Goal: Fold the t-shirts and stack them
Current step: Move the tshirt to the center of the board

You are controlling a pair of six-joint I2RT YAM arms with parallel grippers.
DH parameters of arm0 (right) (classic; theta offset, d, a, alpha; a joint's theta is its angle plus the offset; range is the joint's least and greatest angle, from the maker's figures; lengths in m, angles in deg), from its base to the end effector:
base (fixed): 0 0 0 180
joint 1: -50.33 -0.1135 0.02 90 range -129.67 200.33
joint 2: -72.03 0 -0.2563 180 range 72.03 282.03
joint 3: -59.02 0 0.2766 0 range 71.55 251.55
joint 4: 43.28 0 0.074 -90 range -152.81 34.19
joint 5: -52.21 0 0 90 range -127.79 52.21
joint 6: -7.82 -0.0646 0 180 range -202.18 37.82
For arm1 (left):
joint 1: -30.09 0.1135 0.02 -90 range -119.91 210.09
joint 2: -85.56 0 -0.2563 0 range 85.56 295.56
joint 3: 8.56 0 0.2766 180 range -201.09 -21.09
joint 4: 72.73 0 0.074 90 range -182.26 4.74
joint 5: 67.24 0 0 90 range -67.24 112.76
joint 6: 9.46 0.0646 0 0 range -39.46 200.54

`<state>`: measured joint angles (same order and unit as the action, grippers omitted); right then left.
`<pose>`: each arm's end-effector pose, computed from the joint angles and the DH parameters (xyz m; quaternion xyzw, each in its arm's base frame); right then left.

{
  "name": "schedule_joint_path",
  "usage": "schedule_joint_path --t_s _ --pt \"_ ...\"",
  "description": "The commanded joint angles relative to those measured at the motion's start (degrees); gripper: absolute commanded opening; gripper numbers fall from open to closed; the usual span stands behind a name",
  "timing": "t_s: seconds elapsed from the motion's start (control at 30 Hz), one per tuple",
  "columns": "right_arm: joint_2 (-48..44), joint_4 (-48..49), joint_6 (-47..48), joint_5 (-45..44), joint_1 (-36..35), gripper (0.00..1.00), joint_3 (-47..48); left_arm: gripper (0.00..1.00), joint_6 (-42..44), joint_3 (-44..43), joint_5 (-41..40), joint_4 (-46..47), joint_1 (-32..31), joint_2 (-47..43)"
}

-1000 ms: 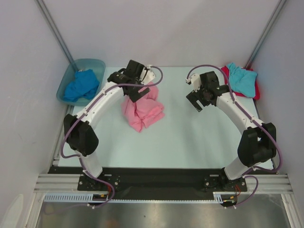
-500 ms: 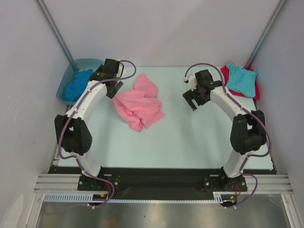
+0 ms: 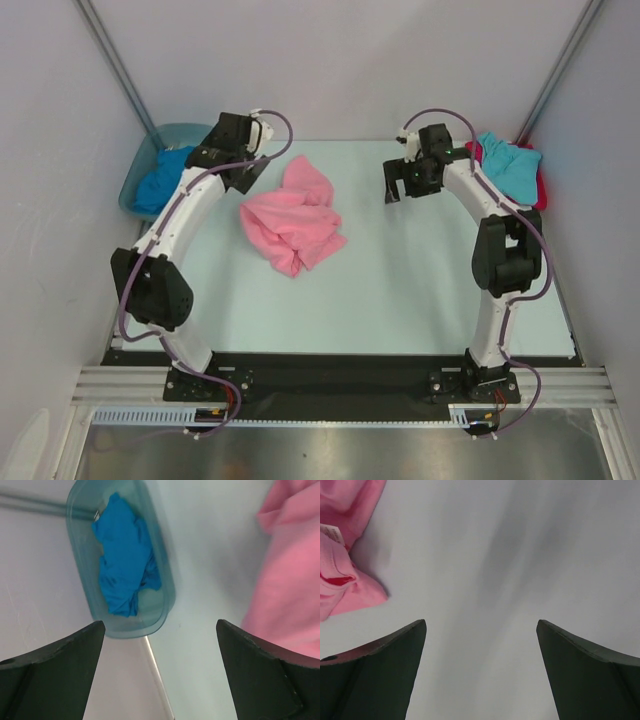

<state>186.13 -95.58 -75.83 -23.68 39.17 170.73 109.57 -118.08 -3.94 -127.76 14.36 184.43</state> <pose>0.4679 0.1084 0.2244 -0.1808 0.9290 0.1296 0.2958 0.4174 -0.0874 0.3257 0.2587 0.8634 0.2551 0.3500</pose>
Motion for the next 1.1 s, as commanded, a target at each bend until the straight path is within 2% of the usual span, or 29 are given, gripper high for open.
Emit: schedule_joint_path --t_s 0.0,0.13,0.27,0.3,0.37,0.43,0.57,0.67,1.07 --pt "1.0 1.2 -2.1 1.8 -2.4 1.0 2.4 1.0 1.6 -3.1 10.3 0.2 -4.1 -4.2" --pt "-1.5 2.8 -0.6 -2.5 -3.3 1.0 0.0 1.0 7.2 -0.4 20.2 1.4 -9.0 -6.7" --pt "-3.4 3.3 1.3 -8.3 -3.2 1.0 -2.0 1.0 17.5 9.3 29.2 5.6 -11.3 -11.3" --pt "-3.9 3.6 1.7 -9.2 -3.1 1.0 -2.6 1.0 19.7 14.1 30.7 6.7 -12.1 -12.1" --pt "-5.3 3.9 3.2 -11.0 -3.2 1.0 -4.2 1.0 26.4 20.7 29.4 10.7 -12.9 -13.4" --pt "-6.2 4.3 4.2 -12.3 -3.1 1.0 -5.0 1.0 29.1 24.6 24.8 16.5 -13.9 -13.2" --pt "-8.3 5.2 5.6 -14.1 -2.8 1.0 -7.1 1.0 35.2 32.6 24.3 23.0 -14.2 -13.1" --pt "-9.2 5.5 6.0 -16.1 -2.4 1.0 -7.9 0.99 39.1 36.1 24.7 28.4 -14.8 -13.1" --pt "-10.8 6.3 7.2 -18.3 -2.5 1.0 -10.4 0.97 51.3 46.0 26.3 36.4 -15.7 -11.0"
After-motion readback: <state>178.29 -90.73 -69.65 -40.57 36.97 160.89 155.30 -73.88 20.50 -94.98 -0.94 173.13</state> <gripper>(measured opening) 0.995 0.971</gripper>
